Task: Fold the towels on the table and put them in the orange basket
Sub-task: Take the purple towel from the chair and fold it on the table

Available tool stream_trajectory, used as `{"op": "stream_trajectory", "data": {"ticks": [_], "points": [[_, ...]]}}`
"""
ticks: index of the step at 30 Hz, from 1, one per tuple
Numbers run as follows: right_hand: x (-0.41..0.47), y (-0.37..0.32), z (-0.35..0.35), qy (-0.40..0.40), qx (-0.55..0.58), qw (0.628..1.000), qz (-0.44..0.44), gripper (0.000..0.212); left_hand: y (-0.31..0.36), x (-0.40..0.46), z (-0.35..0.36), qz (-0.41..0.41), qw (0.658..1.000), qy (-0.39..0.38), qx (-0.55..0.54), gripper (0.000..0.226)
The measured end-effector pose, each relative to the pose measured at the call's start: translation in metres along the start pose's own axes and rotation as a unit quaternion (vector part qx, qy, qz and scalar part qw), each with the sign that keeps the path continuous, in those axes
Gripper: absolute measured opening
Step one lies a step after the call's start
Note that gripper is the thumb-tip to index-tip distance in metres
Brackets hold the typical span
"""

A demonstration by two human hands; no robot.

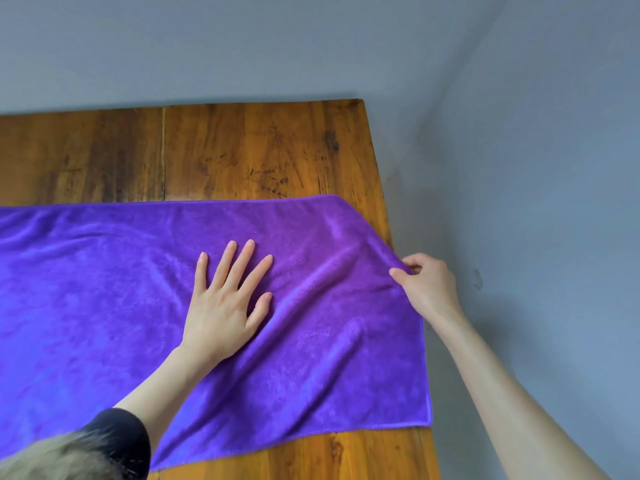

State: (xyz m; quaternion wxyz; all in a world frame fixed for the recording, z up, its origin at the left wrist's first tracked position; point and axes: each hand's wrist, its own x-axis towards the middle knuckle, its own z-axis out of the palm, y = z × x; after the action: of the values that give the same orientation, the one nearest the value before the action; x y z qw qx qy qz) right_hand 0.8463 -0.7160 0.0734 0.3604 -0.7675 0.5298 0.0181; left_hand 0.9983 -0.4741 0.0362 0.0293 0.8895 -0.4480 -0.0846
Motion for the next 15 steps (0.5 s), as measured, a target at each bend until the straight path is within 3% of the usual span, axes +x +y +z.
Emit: {"op": "stream_trajectory", "data": {"ticks": [4, 5, 8, 9, 11, 15], "points": [[-0.03, -0.021, 0.008, 0.115, 0.051, 0.976, -0.179, 0.016, 0.013, 0.006, -0.007, -0.05, 0.992, 0.052, -0.108, 0.047], [-0.04, -0.025, 0.014, 0.086, 0.044, 0.967, -0.236, 0.018, 0.018, 0.009, -0.009, -0.071, 0.985, 0.077, -0.139, 0.041], [-0.063, -0.027, 0.036, -0.114, -0.007, 0.934, -0.338, 0.022, 0.034, 0.023, -0.02, -0.148, 0.95, 0.141, -0.237, 0.026], [-0.067, -0.025, 0.041, -0.156, -0.024, 0.923, -0.35, 0.022, 0.039, 0.026, -0.023, -0.164, 0.936, 0.149, -0.275, 0.023], [-0.067, -0.022, 0.044, -0.149, 0.009, 0.923, -0.356, 0.019, 0.047, 0.028, -0.027, -0.169, 0.913, 0.145, -0.341, 0.02], [-0.053, -0.021, 0.034, -0.087, 0.139, 0.944, -0.288, 0.013, 0.059, 0.021, -0.028, -0.087, 0.927, 0.116, -0.345, 0.022]]}}
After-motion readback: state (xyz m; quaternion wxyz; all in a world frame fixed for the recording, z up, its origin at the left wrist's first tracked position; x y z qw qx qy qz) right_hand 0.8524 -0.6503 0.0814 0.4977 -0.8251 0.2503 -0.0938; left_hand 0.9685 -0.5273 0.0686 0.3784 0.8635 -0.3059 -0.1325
